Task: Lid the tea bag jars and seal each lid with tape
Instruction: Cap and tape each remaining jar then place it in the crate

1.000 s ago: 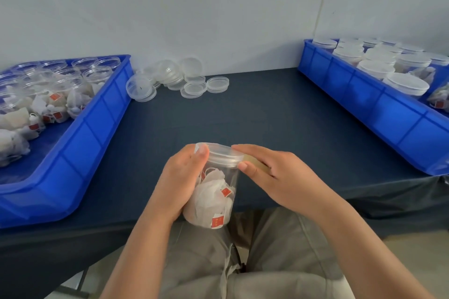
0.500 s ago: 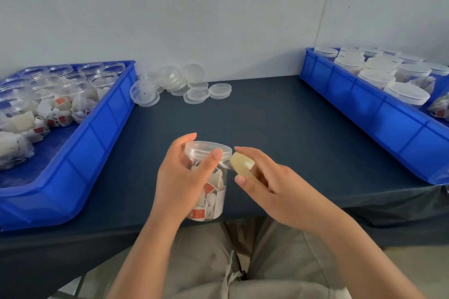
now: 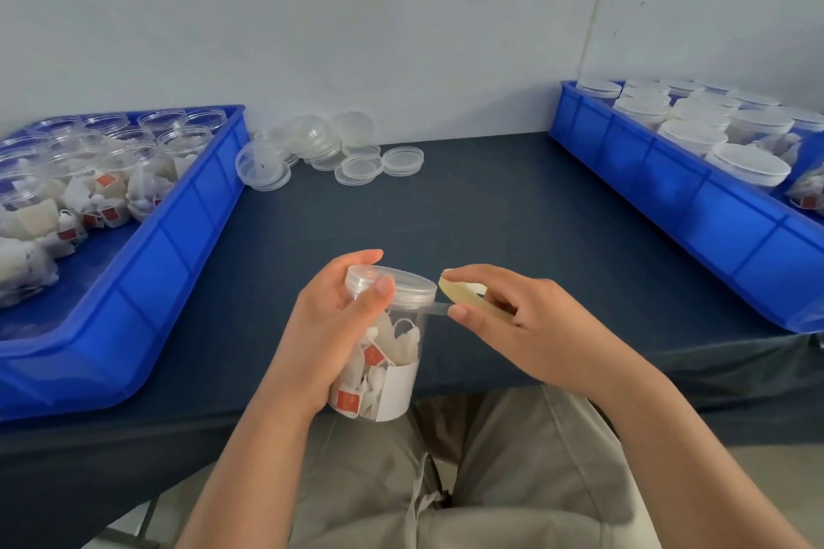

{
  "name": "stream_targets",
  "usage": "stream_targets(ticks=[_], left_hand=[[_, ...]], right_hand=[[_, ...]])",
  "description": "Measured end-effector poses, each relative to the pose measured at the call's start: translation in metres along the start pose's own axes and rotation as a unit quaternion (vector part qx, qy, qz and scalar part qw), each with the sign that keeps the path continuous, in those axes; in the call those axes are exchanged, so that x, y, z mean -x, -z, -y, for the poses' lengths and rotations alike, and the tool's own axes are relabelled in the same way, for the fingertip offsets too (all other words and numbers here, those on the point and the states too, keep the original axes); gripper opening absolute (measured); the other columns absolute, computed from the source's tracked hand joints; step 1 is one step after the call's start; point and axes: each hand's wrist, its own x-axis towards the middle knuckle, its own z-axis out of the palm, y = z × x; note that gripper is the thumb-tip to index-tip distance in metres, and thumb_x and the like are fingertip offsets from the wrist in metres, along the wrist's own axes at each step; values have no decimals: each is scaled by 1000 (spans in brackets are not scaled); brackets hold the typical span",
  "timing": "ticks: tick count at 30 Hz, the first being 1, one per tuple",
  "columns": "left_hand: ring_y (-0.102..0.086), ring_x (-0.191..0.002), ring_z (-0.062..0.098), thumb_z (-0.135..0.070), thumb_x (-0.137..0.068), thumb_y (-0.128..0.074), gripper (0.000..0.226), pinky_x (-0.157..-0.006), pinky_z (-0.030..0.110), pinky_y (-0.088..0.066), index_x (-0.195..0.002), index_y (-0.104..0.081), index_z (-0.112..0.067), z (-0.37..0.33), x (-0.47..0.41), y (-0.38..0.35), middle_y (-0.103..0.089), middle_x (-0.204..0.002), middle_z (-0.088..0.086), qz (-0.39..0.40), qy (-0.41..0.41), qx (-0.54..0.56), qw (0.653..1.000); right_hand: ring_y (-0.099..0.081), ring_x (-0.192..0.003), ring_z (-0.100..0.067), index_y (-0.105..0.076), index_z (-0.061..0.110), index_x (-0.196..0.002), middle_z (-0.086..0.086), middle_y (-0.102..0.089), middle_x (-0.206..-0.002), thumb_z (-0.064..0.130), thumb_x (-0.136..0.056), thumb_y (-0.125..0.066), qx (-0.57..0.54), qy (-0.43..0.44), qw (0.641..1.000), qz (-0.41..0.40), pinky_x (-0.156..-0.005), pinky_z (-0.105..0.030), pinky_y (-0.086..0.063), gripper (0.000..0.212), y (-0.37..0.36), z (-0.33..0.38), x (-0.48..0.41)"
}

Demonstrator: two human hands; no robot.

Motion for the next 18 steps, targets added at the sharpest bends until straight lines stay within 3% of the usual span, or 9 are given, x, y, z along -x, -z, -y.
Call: stream_targets(ticks=[3, 6, 8, 10, 13, 16, 18], left_hand=[[-75, -111, 23, -86, -71, -75, 77, -87, 40, -63, -135, -64, -45, 7, -2, 5, -75, -123, -3, 48, 19, 57, 997], [-73, -115, 35, -80, -82, -72, 78, -95, 49, -61, -144, -59, -35, 14, -6, 7, -72, -128, 12, 124, 21, 75, 989], [-72, -115, 38, -81, -83, -70, 78, -94, 52, -60, -138, -64, -25, 19, -9, 4, -72, -128, 16, 125, 12, 79, 989], [-73, -113, 36, -82, -84, -67, 81, -91, 46, -60, -133, -66, -18, 21, -10, -3, -72, -126, 16, 107, -6, 70, 992], [-73, -118, 27, -89, -83, -57, 89, -94, 37, -61, -135, -69, -17, 18, -9, -9, -75, -129, 6, 58, -55, 17, 997], [-68, -120, 1, -78, -91, -51, 73, -91, 14, -54, -142, -64, -27, 14, -6, -9, -71, -128, -26, -15, -91, -51, 994], [-59, -122, -14, -73, -95, -43, 65, -89, 2, -46, -149, -52, -39, 8, 0, -11, -61, -128, -44, -18, -87, -94, 992]], right_hand=[[-54, -67, -12, -51, 66, -131, 2, -59, -81, 95, -84, -39, -23, 5, 1000, 15, -60, -22, -44, 57, -3, -1, -2], [-56, -68, -6, -48, 65, -134, 19, -62, -82, 100, -80, -36, -35, 15, 999, 23, -62, -21, -44, 66, -9, 1, -2], [-65, -81, -1, -46, 64, -138, 30, -67, -97, 102, -79, -32, -43, 19, 999, 22, -68, -21, -50, 72, -12, 5, -2], [-66, -95, 5, -43, 64, -143, 38, -65, -112, 102, -80, -30, -56, 23, 998, 15, -73, -18, -50, 75, -13, 8, -2], [-62, -106, 11, -44, 63, -144, 46, -60, -121, 95, -86, -35, -67, 24, 997, 1, -78, -14, -46, 67, -12, 13, 0], [-61, -107, 14, -49, 60, -143, 48, -59, -120, 86, -92, -42, -66, 8, 998, -24, -79, -12, -45, 58, -10, 16, 2], [-60, -99, 15, -51, 59, -142, 50, -60, -113, 84, -93, -44, -53, -2, 998, -47, -73, -9, -43, 56, -9, 19, 2]])
